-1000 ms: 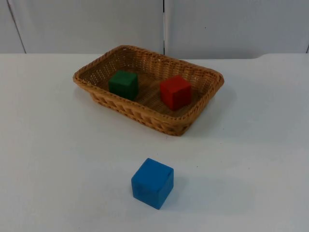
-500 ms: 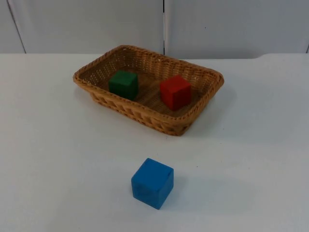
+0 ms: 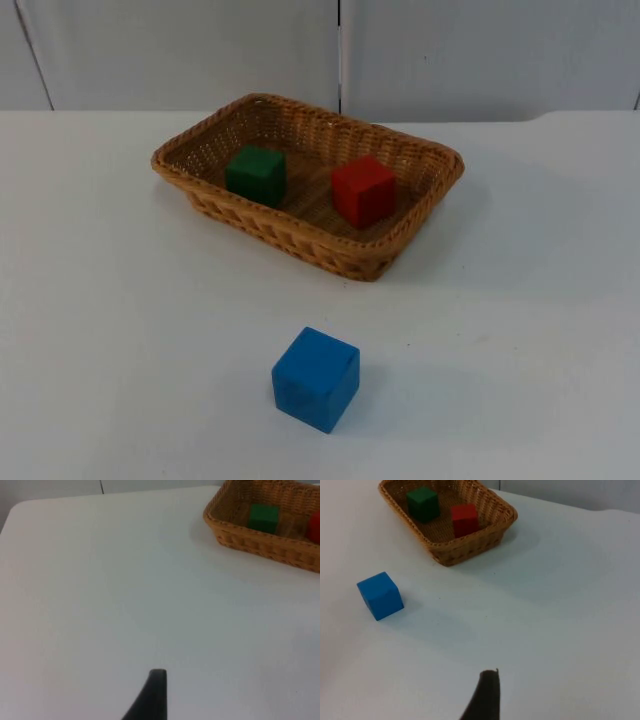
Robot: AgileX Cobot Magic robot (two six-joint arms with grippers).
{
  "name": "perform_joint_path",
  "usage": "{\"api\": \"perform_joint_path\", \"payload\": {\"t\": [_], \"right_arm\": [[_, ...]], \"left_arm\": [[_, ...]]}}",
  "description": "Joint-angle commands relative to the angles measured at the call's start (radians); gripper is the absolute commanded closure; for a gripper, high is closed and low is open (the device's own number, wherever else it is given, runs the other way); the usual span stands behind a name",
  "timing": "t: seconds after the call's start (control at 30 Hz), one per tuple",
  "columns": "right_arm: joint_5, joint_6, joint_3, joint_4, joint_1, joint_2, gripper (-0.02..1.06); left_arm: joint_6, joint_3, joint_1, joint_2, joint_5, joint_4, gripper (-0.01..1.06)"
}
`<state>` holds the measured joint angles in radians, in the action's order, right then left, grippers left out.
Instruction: Pick up one cube with each hand and place exactly two cubes into the same basket, leaving the remaining cube outside.
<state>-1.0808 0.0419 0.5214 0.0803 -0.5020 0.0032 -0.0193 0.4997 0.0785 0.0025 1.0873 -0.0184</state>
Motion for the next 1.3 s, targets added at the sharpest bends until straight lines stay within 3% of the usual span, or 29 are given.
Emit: {"api": "perform_joint_path", "payload": {"t": [0.0,0.5,0.63,0.73,0.77,1.27], "right_arm": [[0.002,-0.004,-0.006,0.008,0.001,-0.003,0.3],[0.002,-0.008,-0.006,0.004,0.001,-0.003,0.29],[0.002,-0.008,-0.006,0.004,0.001,-0.003,0.18],[0.002,-0.008,-0.006,0.004,0.001,-0.003,0.0],[0.002,-0.008,-0.006,0.004,0.001,-0.003,-0.01],[0.002,-0.008,-0.006,-0.005,0.001,-0.003,-0.01]], "left_arm": [[0.01,-0.005,0.001,-0.003,-0.012,0.004,0.16],[0.01,-0.005,0.001,-0.003,-0.012,0.004,0.16],[0.01,-0.005,0.001,-0.003,-0.012,0.004,0.15],[0.01,-0.005,0.001,-0.003,-0.012,0.004,0.0],[0.01,-0.005,0.001,-0.003,-0.012,0.004,0.0],[0.01,-0.005,0.001,-0.003,-0.012,0.004,0.0]]}}
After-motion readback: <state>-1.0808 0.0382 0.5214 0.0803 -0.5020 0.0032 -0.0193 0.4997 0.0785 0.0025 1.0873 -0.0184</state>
